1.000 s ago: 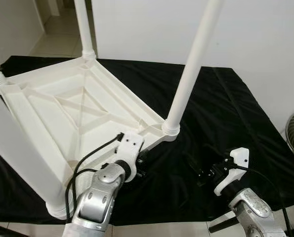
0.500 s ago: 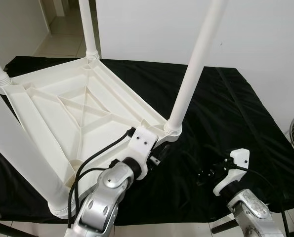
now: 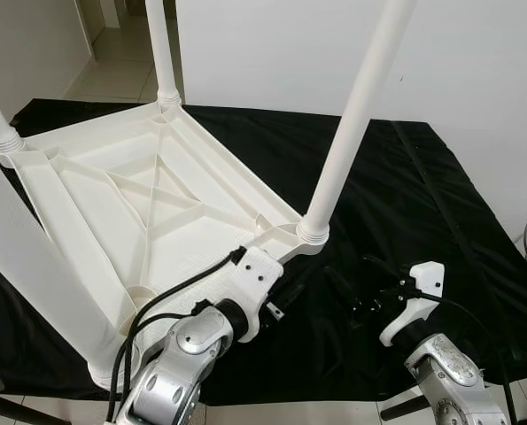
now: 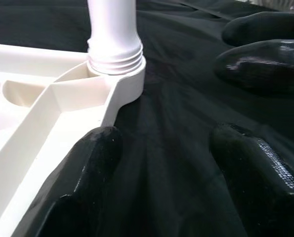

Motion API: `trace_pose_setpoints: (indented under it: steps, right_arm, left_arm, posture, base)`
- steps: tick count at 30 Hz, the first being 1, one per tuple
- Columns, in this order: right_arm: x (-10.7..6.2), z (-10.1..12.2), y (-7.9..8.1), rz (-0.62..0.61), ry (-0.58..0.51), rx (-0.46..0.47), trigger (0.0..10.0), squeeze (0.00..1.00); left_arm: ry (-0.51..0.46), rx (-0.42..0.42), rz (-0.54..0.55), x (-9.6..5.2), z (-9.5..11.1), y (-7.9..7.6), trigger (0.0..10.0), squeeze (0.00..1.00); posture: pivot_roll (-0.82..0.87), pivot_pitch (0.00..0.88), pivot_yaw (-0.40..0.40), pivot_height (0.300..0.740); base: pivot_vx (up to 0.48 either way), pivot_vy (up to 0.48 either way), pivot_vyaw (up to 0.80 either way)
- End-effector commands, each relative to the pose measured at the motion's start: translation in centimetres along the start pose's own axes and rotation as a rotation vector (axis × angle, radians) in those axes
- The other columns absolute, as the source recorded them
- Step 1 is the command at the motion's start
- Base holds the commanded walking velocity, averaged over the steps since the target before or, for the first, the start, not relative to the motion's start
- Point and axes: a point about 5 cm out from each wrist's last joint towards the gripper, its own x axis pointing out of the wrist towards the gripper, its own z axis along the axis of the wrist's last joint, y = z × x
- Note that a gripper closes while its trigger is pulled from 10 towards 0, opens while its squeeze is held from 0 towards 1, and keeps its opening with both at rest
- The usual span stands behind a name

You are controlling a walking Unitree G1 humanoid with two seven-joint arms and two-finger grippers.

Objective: Building children table

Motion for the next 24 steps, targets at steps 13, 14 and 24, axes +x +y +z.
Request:
trace_pose_setpoints:
  steps: [13, 14, 24]
  right_arm:
    - [-0.8, 0.0, -0.3, -0.04, 0.001, -0.019, 10.0, 0.0]
    - [-0.8, 0.0, -0.3, -0.041, 0.002, -0.018, 10.0, 0.0]
    - [-1.0, 0.0, -0.3, -0.055, 0.0, -0.022, 10.0, 0.0]
  left_arm:
    - [0.135, 0.039, -0.137, -0.1, -3.2, 0.0, 10.0, 0.0]
    - [0.143, 0.046, -0.123, -0.1, -3.4, 0.4, 10.0, 0.0]
    - [0.152, 0.096, -0.023, 0.3, -3.4, 3.5, 10.0, 0.0]
  posture:
    - [-0.05, 0.132, -0.023, 0.74]
    - [-0.06, 0.132, -0.021, 0.74]
    - [-0.06, 0.129, -0.016, 0.74]
  base:
    - [0.0, 0.0, 0.0]
    - [0.0, 0.0, 0.0]
    - [0.0, 0.0, 0.0]
